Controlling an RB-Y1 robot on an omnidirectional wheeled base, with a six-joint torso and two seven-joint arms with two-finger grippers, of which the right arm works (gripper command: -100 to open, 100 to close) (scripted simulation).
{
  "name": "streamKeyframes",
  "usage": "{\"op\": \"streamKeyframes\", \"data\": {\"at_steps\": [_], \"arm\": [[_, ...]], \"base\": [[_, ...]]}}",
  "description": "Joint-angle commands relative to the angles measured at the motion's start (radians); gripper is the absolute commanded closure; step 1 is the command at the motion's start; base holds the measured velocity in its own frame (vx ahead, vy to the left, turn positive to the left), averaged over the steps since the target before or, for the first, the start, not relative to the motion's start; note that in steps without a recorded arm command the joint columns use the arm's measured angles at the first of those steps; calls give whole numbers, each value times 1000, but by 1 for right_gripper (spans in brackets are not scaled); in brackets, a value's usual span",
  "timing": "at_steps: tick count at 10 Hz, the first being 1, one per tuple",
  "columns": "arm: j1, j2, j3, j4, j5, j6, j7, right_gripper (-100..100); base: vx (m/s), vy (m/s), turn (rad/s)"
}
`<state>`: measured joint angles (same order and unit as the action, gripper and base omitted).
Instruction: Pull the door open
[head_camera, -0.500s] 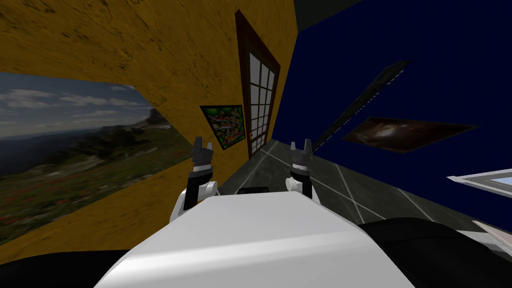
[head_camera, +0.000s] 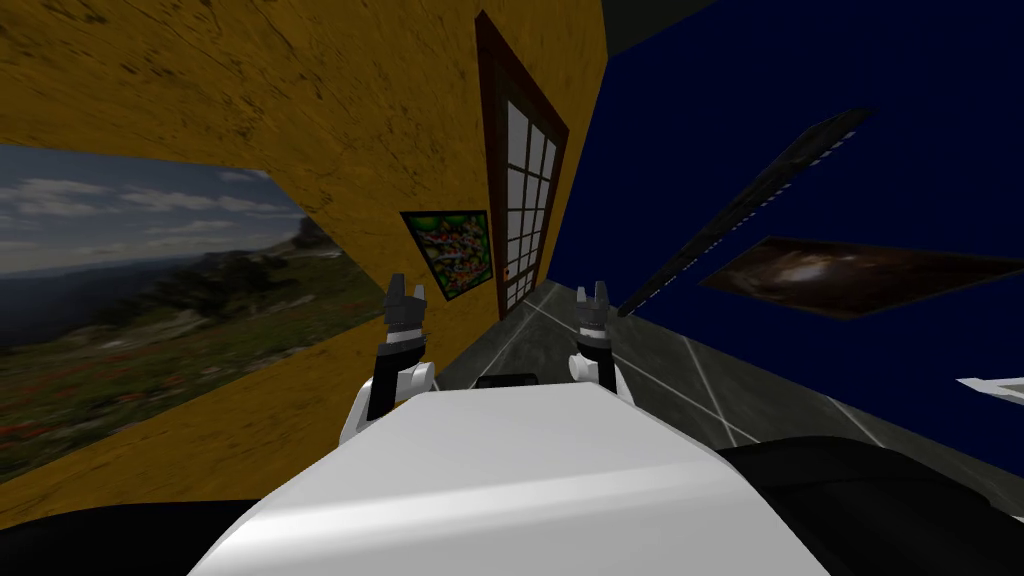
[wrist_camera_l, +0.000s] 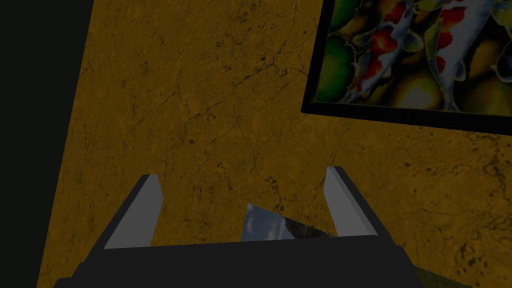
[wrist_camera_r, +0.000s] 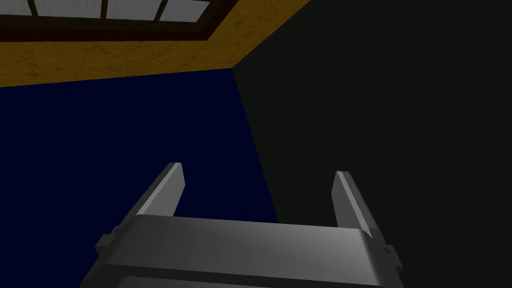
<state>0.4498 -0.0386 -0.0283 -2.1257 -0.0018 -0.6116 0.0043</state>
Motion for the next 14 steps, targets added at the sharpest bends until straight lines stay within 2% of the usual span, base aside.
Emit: {"op": "streamKeyframes", "data": {"at_steps": [1,7,14], "arm": [[-9,-5,0,32,9,-9,26,-100],[-53,-22,0,156,44,-35,126,-100],[-119,-40,0,340,97,-73,276,-100]], "base": [[61,-35,59],[59,-46,77],[77,-61,98]]}}
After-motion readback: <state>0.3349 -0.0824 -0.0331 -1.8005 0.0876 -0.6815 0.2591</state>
